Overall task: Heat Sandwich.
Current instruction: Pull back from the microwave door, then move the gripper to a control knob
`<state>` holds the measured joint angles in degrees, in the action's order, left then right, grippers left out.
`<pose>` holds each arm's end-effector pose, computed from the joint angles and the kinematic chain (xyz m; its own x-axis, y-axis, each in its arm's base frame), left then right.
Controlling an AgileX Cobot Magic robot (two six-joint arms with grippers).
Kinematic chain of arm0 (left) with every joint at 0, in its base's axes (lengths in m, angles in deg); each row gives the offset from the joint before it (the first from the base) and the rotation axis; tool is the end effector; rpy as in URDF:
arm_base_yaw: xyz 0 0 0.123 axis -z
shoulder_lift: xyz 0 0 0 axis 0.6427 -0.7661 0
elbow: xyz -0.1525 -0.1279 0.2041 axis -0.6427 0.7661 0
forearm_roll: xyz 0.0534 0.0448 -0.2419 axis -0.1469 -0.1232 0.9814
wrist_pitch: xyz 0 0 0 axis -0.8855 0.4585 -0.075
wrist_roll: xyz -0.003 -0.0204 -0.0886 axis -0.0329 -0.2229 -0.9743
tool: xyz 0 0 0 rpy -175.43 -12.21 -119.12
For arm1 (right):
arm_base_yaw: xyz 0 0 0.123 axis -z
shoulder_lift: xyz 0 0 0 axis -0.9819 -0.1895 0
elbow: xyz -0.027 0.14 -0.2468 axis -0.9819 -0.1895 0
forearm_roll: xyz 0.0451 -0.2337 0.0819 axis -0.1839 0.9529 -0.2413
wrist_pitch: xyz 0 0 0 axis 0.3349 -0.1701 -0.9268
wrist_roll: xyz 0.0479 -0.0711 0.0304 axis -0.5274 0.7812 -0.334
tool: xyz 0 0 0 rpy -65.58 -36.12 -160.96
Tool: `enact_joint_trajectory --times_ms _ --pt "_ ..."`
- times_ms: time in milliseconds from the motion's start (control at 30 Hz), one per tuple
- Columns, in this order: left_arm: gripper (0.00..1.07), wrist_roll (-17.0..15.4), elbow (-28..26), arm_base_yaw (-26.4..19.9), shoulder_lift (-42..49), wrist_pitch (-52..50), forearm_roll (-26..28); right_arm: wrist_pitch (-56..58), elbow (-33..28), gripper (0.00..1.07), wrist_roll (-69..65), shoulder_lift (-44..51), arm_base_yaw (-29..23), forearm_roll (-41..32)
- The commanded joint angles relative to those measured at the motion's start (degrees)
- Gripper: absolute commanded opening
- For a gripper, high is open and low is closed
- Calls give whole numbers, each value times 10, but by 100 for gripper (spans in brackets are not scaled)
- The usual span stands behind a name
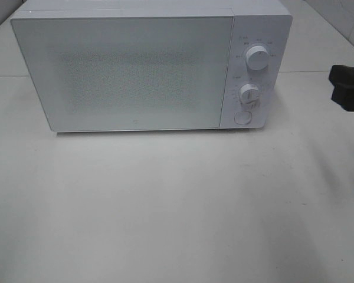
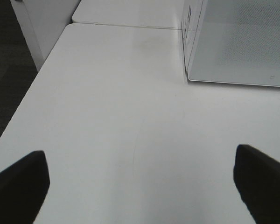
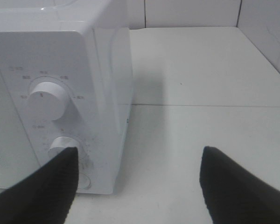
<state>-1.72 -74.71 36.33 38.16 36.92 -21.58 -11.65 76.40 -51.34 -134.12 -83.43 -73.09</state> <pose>-0.0046 -0.0023 0.2795 -0.4280 -0.0564 -0.9020 -0.0569 0.9978 -0.0354 0.2076 0.0155 0.2249 -0.1644 0.0295 -0.9860 -0.0657 0.9970 0.0408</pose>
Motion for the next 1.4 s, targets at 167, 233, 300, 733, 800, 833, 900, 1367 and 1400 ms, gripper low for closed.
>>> enact_joint_trajectory --times_ms 167,233,300,733,800,833,900,1367,1400 --pt "100 3 3 0 14 -2 5 -89 -11 71 84 -69 -85 -76" --pt "100 3 3 0 14 -2 5 -117 -11 71 104 -91 -122 -123" --pt "100 3 3 0 14 -2 5 -140 -11 71 119 -105 -146 -162" --pt "100 3 3 0 14 -2 5 -280 -11 71 171 -202 -306 -344" --pt "100 3 3 0 14 -2 5 -299 -11 71 171 -222 -339 -382" --pt "100 3 3 0 14 -2 5 -299 -11 71 171 -222 -339 -382" --pt "100 3 3 0 14 -2 5 -311 -11 71 171 -234 -360 -414" --pt "100 3 3 0 14 -2 5 -370 -9 71 172 -288 -470 -529" --pt "100 3 3 0 14 -2 5 -371 -9 71 174 -291 -471 -530"
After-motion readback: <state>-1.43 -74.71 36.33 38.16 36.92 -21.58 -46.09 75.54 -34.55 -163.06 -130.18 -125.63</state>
